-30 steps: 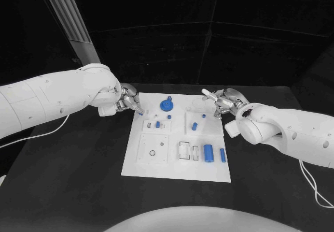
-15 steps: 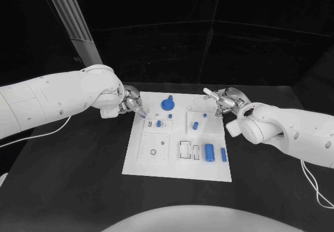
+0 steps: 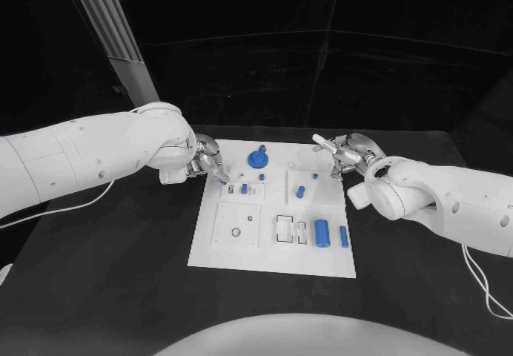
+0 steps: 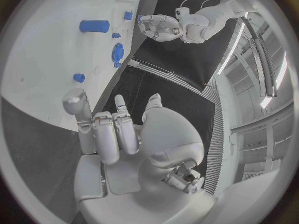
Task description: Assemble the parts on the task board
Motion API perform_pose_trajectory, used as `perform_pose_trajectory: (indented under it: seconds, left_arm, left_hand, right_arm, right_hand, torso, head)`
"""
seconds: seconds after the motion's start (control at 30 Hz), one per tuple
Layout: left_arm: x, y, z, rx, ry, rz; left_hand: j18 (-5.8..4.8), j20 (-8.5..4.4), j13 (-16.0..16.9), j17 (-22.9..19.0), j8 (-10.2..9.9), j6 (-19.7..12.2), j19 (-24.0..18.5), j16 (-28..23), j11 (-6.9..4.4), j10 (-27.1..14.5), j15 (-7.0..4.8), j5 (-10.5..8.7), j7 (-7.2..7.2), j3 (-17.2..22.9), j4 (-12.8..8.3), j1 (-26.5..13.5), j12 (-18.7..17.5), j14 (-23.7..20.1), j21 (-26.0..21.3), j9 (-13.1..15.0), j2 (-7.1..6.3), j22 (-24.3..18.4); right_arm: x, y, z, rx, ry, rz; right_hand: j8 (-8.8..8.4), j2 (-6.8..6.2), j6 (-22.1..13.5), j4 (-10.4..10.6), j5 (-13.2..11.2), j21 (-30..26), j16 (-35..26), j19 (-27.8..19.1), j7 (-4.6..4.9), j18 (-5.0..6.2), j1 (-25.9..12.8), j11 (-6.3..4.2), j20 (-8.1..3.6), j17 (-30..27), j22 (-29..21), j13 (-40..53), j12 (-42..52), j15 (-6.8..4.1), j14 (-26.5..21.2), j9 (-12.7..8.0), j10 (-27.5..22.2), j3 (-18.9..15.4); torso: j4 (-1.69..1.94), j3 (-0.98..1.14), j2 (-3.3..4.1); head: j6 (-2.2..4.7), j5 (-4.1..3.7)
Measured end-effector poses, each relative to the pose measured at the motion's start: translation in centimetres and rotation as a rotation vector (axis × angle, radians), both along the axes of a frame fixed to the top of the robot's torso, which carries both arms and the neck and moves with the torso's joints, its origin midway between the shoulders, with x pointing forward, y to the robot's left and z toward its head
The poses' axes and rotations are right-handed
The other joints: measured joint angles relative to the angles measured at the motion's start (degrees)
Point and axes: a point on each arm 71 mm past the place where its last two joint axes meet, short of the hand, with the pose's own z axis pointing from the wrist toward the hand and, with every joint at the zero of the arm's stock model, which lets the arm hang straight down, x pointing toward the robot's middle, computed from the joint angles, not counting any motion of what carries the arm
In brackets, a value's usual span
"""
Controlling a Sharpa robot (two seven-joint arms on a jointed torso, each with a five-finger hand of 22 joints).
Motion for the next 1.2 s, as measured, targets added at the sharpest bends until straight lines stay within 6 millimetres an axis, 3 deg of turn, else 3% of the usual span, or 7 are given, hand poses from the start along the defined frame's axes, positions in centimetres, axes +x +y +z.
perform_pose_trajectory:
  seconds: [1.2]
  left_arm:
    - [-0.1, -1.3, -1.2, 0.021, 0.031, -0.012]
  left_hand:
    - [0.0, -0.19, 0.0, 0.0, 0.1, -0.4, 0.2, 0.0, 0.01, 0.0, -0.17, -0.44, -0.44, 0.7, 0.1, 0.5, 0.0, 0.2, 0.0, 0.1, 0.53, 0.0]
  right_arm:
    - [-0.1, 0.2, 0.1, 0.002, -0.001, 0.003]
  right_hand:
    - [0.0, 0.0, 0.0, 0.0, 0.0, 0.0, 0.0, -0.2, 0.0, 0.0, 0.0, 0.0, -0.22, 0.0, 0.0, 0.0, 0.0, 0.0, 0.0, 0.0, 0.0, 0.0]
  torso:
    - [-0.03, 0.02, 0.01]
  head:
    - [-0.74, -0.05]
